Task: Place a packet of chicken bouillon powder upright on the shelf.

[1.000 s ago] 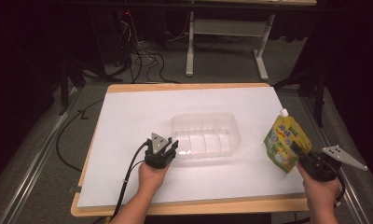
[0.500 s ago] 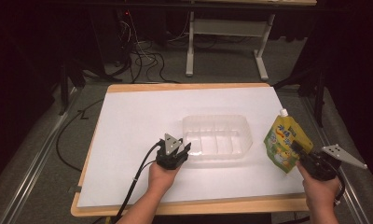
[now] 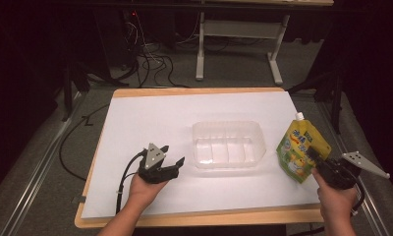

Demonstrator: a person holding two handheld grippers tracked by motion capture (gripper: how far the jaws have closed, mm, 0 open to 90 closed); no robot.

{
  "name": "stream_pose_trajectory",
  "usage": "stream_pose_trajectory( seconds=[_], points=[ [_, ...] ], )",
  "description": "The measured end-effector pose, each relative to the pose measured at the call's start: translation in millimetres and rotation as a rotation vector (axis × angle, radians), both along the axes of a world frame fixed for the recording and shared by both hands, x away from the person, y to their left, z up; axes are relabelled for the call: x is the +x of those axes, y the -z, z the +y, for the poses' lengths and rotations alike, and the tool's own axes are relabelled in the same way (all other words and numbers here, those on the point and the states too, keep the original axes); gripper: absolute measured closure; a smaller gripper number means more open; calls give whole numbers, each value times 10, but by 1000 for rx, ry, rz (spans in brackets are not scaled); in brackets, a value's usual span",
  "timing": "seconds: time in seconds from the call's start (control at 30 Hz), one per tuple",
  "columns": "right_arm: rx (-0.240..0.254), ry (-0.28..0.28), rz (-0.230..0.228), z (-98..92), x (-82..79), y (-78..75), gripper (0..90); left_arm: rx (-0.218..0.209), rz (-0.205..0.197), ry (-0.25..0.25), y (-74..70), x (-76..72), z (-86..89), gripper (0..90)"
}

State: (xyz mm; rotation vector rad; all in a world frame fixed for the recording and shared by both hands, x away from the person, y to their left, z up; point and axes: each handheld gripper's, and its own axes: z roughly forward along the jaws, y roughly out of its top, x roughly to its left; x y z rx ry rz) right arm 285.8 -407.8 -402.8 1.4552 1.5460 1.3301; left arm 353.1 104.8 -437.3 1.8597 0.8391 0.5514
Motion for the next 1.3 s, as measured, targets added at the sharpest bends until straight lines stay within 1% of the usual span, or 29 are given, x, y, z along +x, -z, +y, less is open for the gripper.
stream_pose_trajectory(
  seconds=[0.07, 0.13, 0.27, 0.33, 0.43, 0.57, 0.63, 0.7, 0.83, 0.93, 1.0, 1.03, 1.1, 1.2, 1.3],
  points=[
    [14, 4, -5, 16, -17, -29, 900, -19, 34, -26, 115, 28, 77, 307],
    [26, 6, -9, 29, -31, -51, 900, -33, 59, -29, 152, 58, 107, 306],
    [41, 15, -20, 76, -54, -104, 900, -37, 55, -21, 149, 52, 111, 300],
    [45, 20, -31, 92, -63, -134, 900, -18, 51, -14, 153, 38, 103, 297],
    [51, 19, -44, 109, -81, -175, 900, -3, 47, -10, 162, 33, 97, 291],
    [49, 9, -68, 140, -108, -230, 900, -21, 54, -20, 155, 56, 97, 280],
    [51, 7, -78, 161, -116, -272, 900, -29, 46, -22, 133, 54, 110, 269],
    [49, 4, -94, 181, -125, -319, 900, -33, 38, -27, 123, 49, 122, 260],
    [55, 1, -130, 209, -156, -418, 900, -32, 35, -30, 112, 45, 154, 253],
    [67, -5, -152, 231, -179, -481, 900, -39, 37, -24, 107, 38, 163, 252],
    [69, -4, -154, 241, -185, -502, 900, -41, 38, -19, 109, 35, 157, 255],
    [72, -9, -166, 263, -190, -544, 900, -42, 38, -16, 114, 39, 147, 256],
    [74, -18, -177, 281, -193, -575, 900, -40, 41, -11, 118, 50, 130, 257],
    [94, -34, -186, 312, -186, -641, 900, -34, 31, -5, 114, 64, 109, 257],
    [114, -52, -211, 360, -179, -734, 900, -35, 30, -4, 109, 65, 124, 257]
  ],
)
